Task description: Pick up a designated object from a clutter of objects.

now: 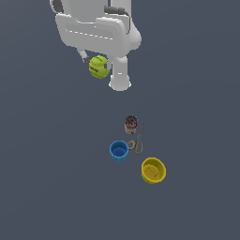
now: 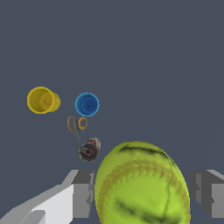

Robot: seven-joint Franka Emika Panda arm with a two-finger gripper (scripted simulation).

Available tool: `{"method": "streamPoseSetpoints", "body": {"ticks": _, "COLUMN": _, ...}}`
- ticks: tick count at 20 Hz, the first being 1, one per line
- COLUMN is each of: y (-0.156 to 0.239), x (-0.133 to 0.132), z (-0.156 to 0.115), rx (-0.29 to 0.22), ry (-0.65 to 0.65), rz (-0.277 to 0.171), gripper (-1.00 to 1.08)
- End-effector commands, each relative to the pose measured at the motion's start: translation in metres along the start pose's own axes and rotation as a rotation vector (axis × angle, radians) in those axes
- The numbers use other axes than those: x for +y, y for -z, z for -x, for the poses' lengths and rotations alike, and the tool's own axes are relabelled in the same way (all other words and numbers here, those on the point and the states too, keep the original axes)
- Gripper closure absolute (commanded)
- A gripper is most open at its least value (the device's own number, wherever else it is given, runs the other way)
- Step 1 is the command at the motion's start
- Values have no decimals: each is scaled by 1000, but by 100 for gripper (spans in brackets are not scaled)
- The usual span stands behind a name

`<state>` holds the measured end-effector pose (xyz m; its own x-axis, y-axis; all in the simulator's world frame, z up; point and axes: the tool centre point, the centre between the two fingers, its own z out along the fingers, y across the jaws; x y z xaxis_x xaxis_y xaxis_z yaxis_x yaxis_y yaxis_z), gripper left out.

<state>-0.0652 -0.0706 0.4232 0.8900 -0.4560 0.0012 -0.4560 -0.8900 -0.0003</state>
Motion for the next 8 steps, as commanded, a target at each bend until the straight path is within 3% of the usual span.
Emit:
{"method": "streamPoseSetpoints", "body": {"ticks": 1, "y": 9, "x": -1, "z": -2, "rx": 0, "ry": 0, "rz": 0, "gripper": 108}}
{"method": "streamPoseSetpoints", "body": {"ticks": 8, "y": 15, "x": -2, "z": -5, "rx": -1, "ry": 1, "rz": 0, "gripper": 108}}
